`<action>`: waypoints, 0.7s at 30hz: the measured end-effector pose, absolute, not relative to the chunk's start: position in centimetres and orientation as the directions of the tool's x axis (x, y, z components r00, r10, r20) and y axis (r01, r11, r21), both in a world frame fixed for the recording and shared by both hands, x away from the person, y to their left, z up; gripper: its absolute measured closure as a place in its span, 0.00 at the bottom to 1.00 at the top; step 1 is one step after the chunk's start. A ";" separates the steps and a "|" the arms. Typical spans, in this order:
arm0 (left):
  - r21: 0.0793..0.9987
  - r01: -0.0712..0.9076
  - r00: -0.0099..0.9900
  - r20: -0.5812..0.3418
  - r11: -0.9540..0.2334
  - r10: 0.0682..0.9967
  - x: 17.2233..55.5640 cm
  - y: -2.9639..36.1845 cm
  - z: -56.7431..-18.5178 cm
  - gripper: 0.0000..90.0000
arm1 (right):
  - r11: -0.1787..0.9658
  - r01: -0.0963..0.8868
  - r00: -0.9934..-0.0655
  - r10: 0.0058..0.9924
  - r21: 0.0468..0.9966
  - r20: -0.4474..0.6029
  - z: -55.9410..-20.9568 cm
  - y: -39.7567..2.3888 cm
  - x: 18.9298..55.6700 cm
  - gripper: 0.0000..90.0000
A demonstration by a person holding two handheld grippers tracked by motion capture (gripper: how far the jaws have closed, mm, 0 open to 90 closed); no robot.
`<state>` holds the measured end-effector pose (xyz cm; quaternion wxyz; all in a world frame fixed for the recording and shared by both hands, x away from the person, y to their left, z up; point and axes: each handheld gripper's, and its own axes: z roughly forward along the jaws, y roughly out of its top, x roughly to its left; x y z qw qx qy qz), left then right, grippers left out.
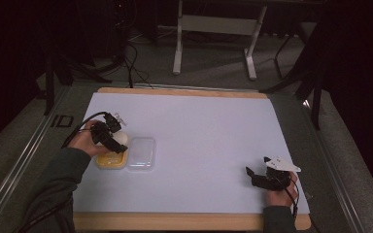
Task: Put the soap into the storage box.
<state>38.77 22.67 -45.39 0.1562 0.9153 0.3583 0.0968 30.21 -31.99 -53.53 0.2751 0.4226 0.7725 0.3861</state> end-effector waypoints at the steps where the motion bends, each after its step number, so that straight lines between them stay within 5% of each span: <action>1: 0.353 0.628 0.723 0.065 -0.693 0.688 38.8 22.8 -45.4 0.28 | 0.345 0.440 -0.491 0.865 0.829 -0.099 -53.5 -32.0 30.2 0.18; 21: 0.297 0.669 0.697 0.068 -0.681 0.714 39.0 23.6 -47.0 0.28 | 0.345 0.440 -0.491 0.866 0.829 -0.100 -53.5 -32.0 30.2 0.18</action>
